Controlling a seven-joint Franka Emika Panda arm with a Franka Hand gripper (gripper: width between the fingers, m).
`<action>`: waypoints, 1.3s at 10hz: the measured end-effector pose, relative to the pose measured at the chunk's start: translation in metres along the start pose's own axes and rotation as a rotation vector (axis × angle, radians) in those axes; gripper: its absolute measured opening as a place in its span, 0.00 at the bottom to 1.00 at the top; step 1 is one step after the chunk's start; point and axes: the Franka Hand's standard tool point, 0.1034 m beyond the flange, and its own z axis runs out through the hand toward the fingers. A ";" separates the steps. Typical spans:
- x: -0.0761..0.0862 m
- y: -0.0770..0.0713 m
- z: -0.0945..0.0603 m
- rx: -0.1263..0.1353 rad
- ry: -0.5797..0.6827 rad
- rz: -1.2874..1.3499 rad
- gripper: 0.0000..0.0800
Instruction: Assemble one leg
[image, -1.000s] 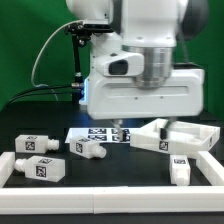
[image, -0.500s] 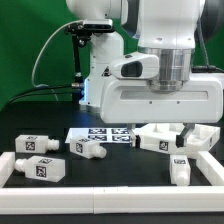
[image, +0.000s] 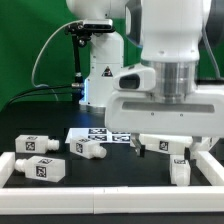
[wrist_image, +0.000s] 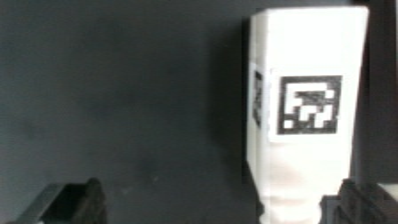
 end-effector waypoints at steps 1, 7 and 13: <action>0.000 -0.006 0.005 -0.001 0.003 0.006 0.81; -0.011 -0.026 0.028 -0.012 -0.003 -0.017 0.81; -0.012 -0.014 0.012 0.009 0.002 -0.075 0.36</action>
Offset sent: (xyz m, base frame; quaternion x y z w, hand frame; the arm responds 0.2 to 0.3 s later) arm 0.0120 0.0236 -0.0106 -0.0241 0.0071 0.0143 0.9996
